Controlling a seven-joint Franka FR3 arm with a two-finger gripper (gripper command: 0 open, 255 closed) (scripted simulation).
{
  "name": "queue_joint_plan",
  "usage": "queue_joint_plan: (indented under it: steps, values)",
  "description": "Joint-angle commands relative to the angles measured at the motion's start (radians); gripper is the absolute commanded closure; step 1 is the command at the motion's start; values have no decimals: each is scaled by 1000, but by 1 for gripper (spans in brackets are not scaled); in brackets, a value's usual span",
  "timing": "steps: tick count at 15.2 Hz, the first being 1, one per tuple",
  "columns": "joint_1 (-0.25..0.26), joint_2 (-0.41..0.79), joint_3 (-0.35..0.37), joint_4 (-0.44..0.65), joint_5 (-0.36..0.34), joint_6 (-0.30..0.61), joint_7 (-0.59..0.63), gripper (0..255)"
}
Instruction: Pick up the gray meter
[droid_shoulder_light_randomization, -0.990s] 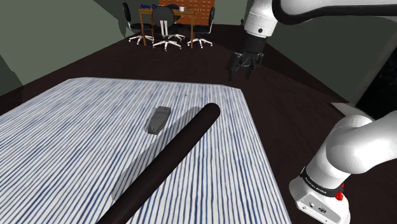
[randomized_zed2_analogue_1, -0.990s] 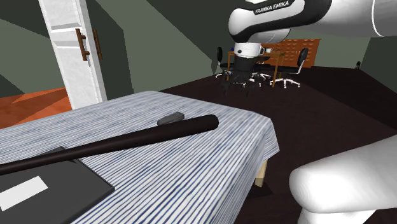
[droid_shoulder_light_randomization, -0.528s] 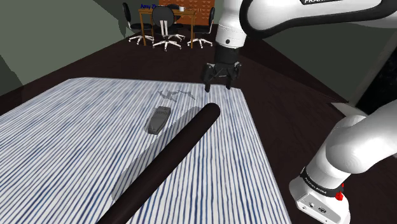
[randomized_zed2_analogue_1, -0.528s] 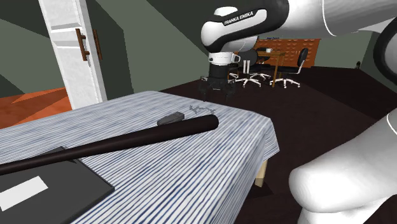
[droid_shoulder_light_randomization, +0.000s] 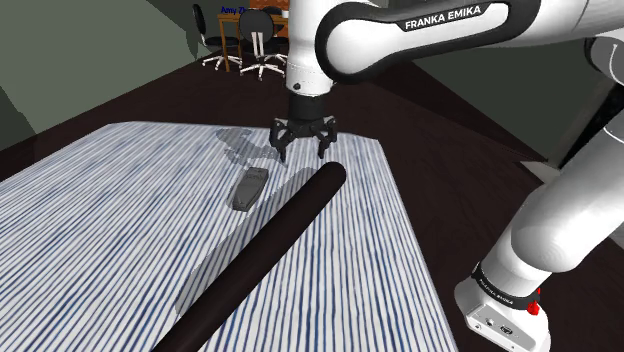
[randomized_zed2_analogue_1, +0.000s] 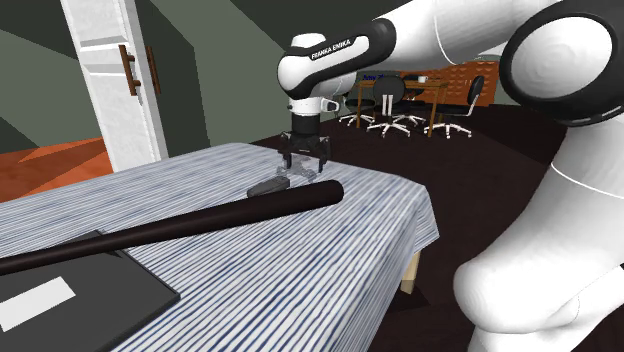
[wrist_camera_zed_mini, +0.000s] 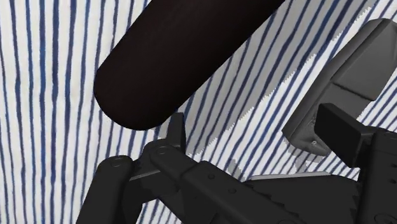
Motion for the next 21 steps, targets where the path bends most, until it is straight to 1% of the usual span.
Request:
queue_joint_plan:
  steps: [1, 5, 9, 10, 17, 19, 20, 21]
  values:
    - [6, 100, 33, 77, -48, -1, 95, 0]
    - [54, 298, 62, 241, -152, -24, 264, 0]
    - [139, 501, 50, 444, -245, -75, 403, 0]
    - [150, 522, 46, 468, -253, -82, 415, 0]
    - [146, 536, 38, 385, -263, 12, 422, 0]
    - [146, 536, 38, 385, -263, 12, 422, 0]
    - [147, 537, 38, 386, -263, 12, 422, 255]
    - [147, 537, 38, 386, -263, 12, 422, 255]
